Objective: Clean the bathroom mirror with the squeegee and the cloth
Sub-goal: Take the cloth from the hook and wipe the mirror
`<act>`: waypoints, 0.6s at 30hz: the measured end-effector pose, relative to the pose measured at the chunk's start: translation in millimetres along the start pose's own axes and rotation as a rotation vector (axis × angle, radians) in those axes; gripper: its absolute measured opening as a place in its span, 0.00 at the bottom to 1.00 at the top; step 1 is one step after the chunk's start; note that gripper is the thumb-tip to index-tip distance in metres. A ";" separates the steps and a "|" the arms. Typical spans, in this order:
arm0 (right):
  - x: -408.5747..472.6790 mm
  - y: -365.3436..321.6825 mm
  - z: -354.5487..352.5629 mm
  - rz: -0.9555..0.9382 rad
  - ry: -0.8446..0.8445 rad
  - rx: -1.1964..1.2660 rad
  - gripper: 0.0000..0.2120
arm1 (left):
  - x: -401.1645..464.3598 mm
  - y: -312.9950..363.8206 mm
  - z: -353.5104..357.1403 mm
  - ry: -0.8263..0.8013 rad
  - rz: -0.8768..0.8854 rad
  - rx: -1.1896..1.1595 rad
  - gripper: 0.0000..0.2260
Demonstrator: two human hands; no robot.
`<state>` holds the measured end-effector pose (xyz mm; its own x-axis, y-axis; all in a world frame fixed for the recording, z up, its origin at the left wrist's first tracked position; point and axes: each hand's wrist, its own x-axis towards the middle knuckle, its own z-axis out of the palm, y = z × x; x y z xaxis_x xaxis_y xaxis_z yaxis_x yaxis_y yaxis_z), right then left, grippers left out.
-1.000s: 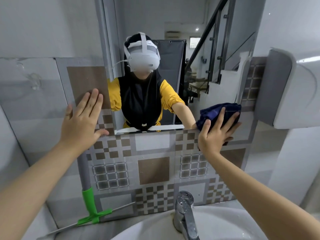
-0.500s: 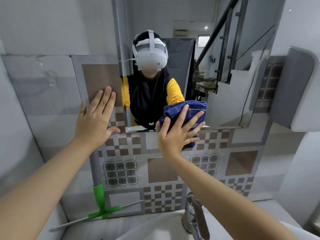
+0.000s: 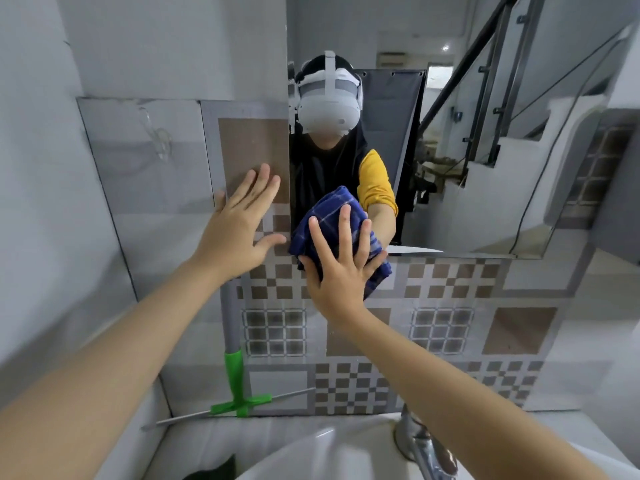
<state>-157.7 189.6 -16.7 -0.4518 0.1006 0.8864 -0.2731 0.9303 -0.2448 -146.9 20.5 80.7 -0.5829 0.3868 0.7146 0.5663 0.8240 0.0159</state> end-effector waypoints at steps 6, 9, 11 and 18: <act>3.4 -3.2 -5.2 -0.027 0.019 0.130 0.23 | -20.1 20.9 -1.1 0.118 -0.155 -0.466 0.13; 4.4 -4.3 -11.2 -0.025 -0.013 0.196 0.24 | -21.1 23.7 1.9 -0.027 -0.302 -0.618 0.13; 5.2 -5.6 -15.6 -0.022 -0.044 0.235 0.25 | -20.7 25.4 2.8 -0.067 -0.368 -0.687 0.13; 6.7 -8.3 -30.4 -0.001 -0.117 0.437 0.25 | -17.2 33.8 -3.4 -0.085 -0.548 -0.944 0.15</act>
<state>-132.6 193.2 3.2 -0.5376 0.0353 0.8425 -0.5955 0.6914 -0.4090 -115.7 40.3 71.4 -0.9097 0.1220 0.3969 0.4153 0.2580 0.8724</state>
